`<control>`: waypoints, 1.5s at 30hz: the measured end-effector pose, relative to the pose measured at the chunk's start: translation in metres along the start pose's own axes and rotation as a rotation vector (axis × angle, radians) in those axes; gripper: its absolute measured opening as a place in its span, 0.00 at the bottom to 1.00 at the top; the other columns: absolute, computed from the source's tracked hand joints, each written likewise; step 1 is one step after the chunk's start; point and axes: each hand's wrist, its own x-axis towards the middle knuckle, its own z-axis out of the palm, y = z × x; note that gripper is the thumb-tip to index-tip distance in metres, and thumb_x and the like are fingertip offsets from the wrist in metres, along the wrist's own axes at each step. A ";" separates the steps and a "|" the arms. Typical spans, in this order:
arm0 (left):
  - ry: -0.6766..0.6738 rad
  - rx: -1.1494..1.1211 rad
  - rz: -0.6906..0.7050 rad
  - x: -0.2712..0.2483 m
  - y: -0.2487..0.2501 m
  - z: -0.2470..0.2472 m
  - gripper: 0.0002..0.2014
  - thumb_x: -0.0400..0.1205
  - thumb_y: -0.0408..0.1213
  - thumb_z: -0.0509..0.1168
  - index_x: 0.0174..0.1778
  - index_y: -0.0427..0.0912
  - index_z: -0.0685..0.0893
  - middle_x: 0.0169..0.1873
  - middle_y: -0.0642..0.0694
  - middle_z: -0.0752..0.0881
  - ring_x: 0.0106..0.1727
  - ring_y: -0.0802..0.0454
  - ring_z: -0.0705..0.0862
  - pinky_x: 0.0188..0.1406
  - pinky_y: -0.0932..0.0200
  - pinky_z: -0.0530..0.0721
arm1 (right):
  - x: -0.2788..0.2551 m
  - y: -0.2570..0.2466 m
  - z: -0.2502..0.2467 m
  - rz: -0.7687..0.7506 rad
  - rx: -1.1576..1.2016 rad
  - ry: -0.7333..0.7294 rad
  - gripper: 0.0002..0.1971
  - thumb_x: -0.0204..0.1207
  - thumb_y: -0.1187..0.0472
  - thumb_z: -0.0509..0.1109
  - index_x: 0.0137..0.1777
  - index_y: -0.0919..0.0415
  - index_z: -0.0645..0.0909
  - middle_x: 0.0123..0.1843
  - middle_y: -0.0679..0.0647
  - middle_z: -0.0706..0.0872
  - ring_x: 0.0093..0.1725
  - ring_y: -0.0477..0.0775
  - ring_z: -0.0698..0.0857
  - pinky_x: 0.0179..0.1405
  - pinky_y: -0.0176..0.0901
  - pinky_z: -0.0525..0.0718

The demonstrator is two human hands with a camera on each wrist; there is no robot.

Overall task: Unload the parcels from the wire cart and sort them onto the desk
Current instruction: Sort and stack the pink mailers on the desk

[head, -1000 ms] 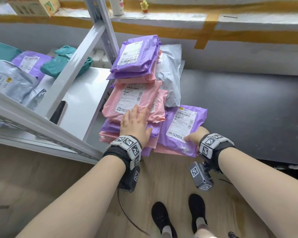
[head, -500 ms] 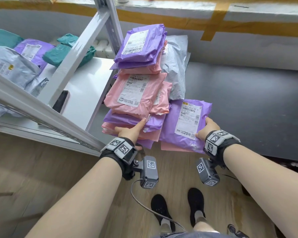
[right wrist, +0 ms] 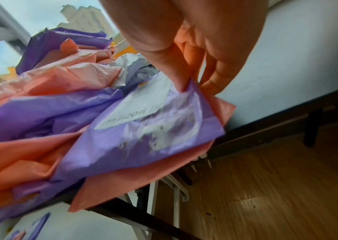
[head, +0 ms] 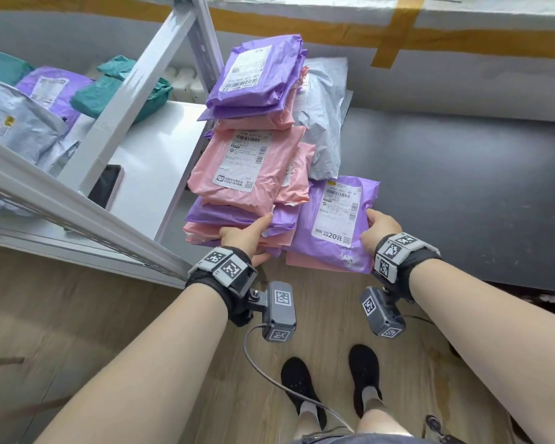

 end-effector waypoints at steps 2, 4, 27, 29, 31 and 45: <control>-0.006 -0.010 -0.008 0.001 0.000 0.000 0.54 0.47 0.47 0.82 0.69 0.38 0.66 0.63 0.32 0.80 0.47 0.36 0.89 0.37 0.42 0.88 | 0.002 -0.003 0.001 -0.018 0.009 -0.039 0.27 0.74 0.73 0.58 0.74 0.57 0.73 0.67 0.58 0.82 0.62 0.63 0.82 0.59 0.44 0.78; -0.008 -0.005 -0.013 0.003 -0.001 -0.002 0.55 0.48 0.48 0.82 0.70 0.37 0.66 0.62 0.32 0.80 0.48 0.36 0.89 0.36 0.44 0.88 | 0.004 -0.005 0.002 -0.011 0.017 -0.056 0.25 0.75 0.72 0.56 0.72 0.58 0.74 0.68 0.63 0.79 0.61 0.65 0.82 0.62 0.47 0.79; 0.092 0.554 0.134 -0.013 -0.012 -0.008 0.48 0.72 0.51 0.74 0.81 0.38 0.54 0.72 0.36 0.72 0.69 0.38 0.77 0.63 0.44 0.82 | -0.034 -0.007 -0.013 0.082 0.060 0.033 0.26 0.76 0.66 0.63 0.75 0.66 0.64 0.70 0.64 0.76 0.66 0.65 0.78 0.59 0.49 0.76; 0.121 0.644 0.170 -0.020 -0.012 -0.005 0.45 0.72 0.50 0.74 0.78 0.35 0.58 0.72 0.36 0.72 0.69 0.39 0.76 0.67 0.43 0.79 | -0.040 -0.002 -0.017 0.077 0.058 0.028 0.28 0.77 0.66 0.63 0.77 0.67 0.62 0.73 0.63 0.74 0.69 0.64 0.76 0.62 0.48 0.75; 0.135 0.735 0.192 -0.029 -0.013 -0.001 0.43 0.72 0.50 0.73 0.76 0.34 0.61 0.70 0.34 0.73 0.69 0.37 0.76 0.67 0.43 0.78 | -0.044 0.001 -0.022 0.064 0.056 0.025 0.30 0.77 0.65 0.64 0.79 0.67 0.60 0.75 0.63 0.72 0.72 0.64 0.74 0.65 0.48 0.74; -0.053 1.084 0.464 -0.139 -0.053 0.130 0.31 0.77 0.44 0.68 0.73 0.35 0.67 0.67 0.36 0.78 0.67 0.40 0.78 0.66 0.53 0.76 | -0.100 0.116 -0.117 0.030 0.129 0.103 0.30 0.78 0.61 0.65 0.79 0.62 0.62 0.72 0.57 0.76 0.68 0.59 0.78 0.61 0.41 0.74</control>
